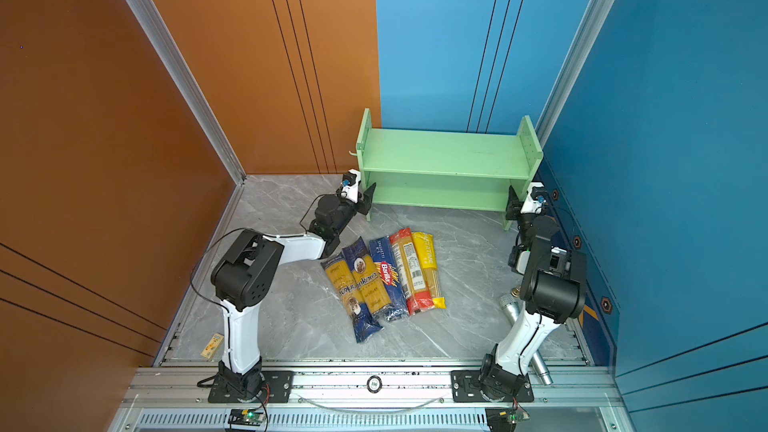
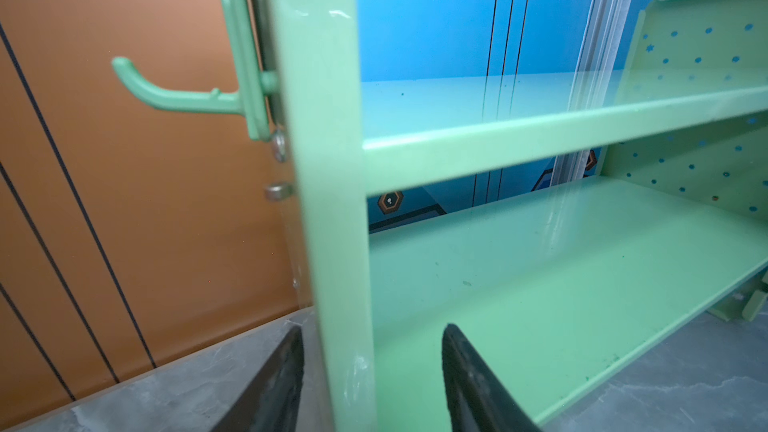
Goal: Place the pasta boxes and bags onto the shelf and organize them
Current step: 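Close both grippers on the green shelf's side panels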
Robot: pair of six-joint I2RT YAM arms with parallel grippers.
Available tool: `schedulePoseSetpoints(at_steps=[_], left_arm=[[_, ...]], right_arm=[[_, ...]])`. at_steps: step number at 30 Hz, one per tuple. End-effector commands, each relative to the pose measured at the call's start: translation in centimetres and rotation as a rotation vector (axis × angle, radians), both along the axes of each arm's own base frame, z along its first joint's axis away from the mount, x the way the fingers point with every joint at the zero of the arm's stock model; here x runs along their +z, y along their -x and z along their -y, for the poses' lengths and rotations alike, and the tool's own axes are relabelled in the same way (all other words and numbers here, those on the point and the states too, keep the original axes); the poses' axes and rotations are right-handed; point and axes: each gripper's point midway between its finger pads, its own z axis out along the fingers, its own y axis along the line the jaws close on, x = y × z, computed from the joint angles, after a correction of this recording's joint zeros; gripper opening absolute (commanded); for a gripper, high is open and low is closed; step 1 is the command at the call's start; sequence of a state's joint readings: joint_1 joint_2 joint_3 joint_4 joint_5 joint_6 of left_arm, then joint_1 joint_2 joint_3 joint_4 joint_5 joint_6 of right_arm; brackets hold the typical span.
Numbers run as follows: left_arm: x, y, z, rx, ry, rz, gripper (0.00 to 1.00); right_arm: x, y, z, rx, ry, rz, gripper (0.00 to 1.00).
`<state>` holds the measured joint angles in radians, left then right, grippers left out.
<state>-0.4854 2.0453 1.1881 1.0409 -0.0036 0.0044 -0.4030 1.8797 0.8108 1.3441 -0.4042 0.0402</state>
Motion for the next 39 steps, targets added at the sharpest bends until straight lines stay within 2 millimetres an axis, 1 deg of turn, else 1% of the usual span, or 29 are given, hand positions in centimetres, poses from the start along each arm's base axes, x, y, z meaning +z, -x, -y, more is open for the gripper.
schedulePoseSetpoints(at_steps=[1,5,10,12,13,14,24,25,29,31,34,39], left_arm=[[0.8,0.0,0.1,0.003,0.006,0.027,0.50],[0.7,0.1,0.0,0.003,0.004,0.025,0.46],[0.8,0.1,-0.1,0.008,0.004,0.030,0.46],[0.8,0.1,-0.1,0.008,0.002,0.031,0.45],[0.9,0.2,-0.1,0.010,0.003,0.033,0.44],[0.9,0.2,-0.1,0.009,0.003,0.033,0.44],[0.7,0.2,-0.4,0.021,0.003,0.031,0.43],[0.7,0.2,-0.3,0.021,0.001,0.032,0.41],[0.7,0.3,-0.2,0.004,-0.009,0.038,0.26],[0.7,0.4,-0.1,0.001,-0.010,0.038,0.21],[0.7,0.3,-0.2,0.001,-0.008,0.038,0.16],[0.8,0.4,-0.3,0.005,-0.004,0.037,0.13]], right_arm=[[0.9,-0.4,-0.8,0.033,0.024,0.005,0.47],[0.8,-0.5,-0.9,0.038,0.021,-0.003,0.40],[0.8,-0.6,-1.1,0.043,0.024,-0.009,0.30],[0.7,-0.6,-1.1,0.043,0.023,-0.017,0.22],[0.7,-0.7,-1.1,0.043,0.022,-0.019,0.09],[0.7,-0.7,-1.1,0.039,0.021,-0.019,0.06],[0.6,-0.9,-1.5,0.047,0.022,-0.024,0.03],[0.6,-1.0,-1.6,0.049,0.023,-0.025,0.03],[0.6,-1.1,-1.8,0.052,0.029,-0.033,0.02],[0.5,-1.2,-2.0,0.054,0.033,-0.041,0.01],[0.4,-1.2,-2.2,0.054,0.041,-0.051,0.01],[0.3,-1.2,-2.4,0.048,0.043,-0.057,0.00]])
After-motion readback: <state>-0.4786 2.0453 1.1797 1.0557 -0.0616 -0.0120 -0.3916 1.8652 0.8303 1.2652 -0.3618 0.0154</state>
